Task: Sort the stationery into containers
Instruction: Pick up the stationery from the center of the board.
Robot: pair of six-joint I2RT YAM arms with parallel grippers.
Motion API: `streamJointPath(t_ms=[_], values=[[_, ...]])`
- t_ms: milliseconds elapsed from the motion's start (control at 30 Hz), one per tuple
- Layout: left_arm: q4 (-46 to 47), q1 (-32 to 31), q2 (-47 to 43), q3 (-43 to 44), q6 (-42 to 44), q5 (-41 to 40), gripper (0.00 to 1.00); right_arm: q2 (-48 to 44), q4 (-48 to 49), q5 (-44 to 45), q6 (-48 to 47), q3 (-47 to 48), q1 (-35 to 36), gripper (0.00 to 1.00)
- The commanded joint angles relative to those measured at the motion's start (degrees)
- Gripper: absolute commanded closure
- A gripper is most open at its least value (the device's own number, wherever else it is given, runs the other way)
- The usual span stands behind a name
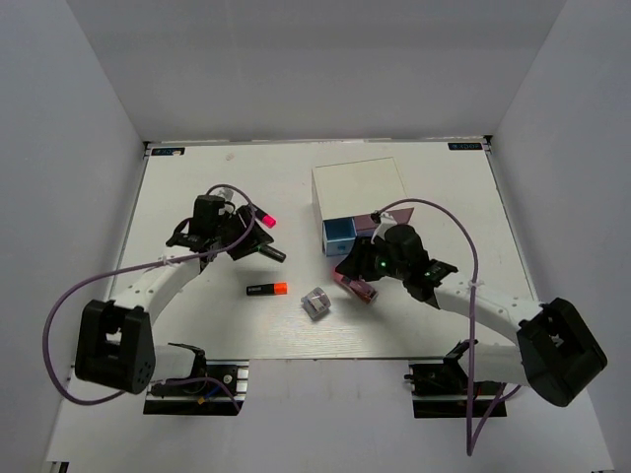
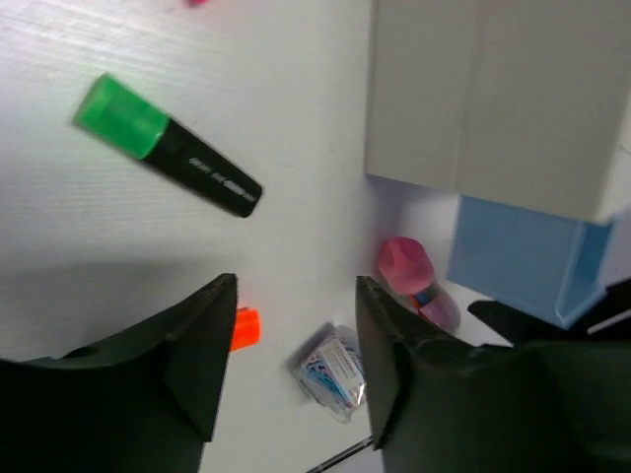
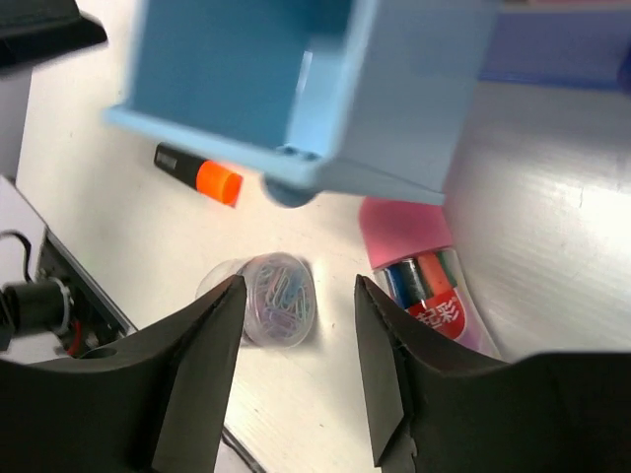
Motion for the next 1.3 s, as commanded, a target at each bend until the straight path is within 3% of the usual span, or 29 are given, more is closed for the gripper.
streamJointPath(t_ms=[0, 33, 133, 200, 267, 333, 433, 500, 633, 933, 1033, 1067, 1267], values=[[2.66, -0.99, -5.41, -1.06, 3.75, 4.17, 0.41, -3.34, 0.52, -2.3, -7.24, -1.33, 0.37, 0.46], [2.67, -0.99, -6.63, -1.07, 4.44, 4.79, 0.52, -4.92, 0.52, -2.13, -7.86, -1.59, 0.28, 0.46], [1.88, -2.12, -7.26, -1.07, 5.07, 6.64, 0.64, -6.68, 0.7, -1.16, -11.19, -2.82, 0.28, 0.44], [1.17, -2.74, -7.96, -0.55, 5.07, 7.17, 0.64, -7.21, 0.7, -0.98, -14.26, -3.09, 0.11, 0.44], [-0.23, -3.27, -8.49, 0.07, 5.07, 7.17, 0.59, -8.45, 0.44, -2.47, -16.9, -2.91, 0.11, 0.46], [-1.72, -4.32, -9.02, 0.68, 5.07, 7.17, 0.52, -9.5, -0.7, -7.74, -23.58, -1.95, 0.19, 0.52], [-3.04, -4.94, -10.07, 0.69, 5.07, 6.65, 0.4, -11.26, -2.63, -17.31, -34.83, -1.16, 0.11, 0.52], [-3.05, -5.55, -10.69, -0.8, 4.46, 6.65, 0.33, -12.49, -4.21, -23.47, -42.03, -1.68, 0.28, 0.46], [-0.94, -6.69, -13.85, -4.23, 2.26, 6.65, 0.27, -12.14, -8.43, -27.79, -51.88, -2.82, 0.81, 0.1], [-2.6, -8.46, -19.12, -7.75, 0.32, 5.42, 0.26, -8.01, -9.23, -27.35, -52.16, -0.99, 5.37, 0.1], [-2.61, -8.98, -19.65, -8.89, -0.3, 4.89, 0.26, -5.2, -8.88, -25.6, -50.15, 0.78, 8.36, 0.22], [-2.61, -8.98, -20.17, -8.89, -0.9, 4.37, 0.26, -4.33, -8.19, -22.64, -48.05, 1.39, 10.19, 0.32], [-3.93, -9.51, -22.37, -9.42, -1.44, 2.6, 0.26, -1.33, -4.75, -11.1, -41.19, 3.5, 14.95, 0.36]])
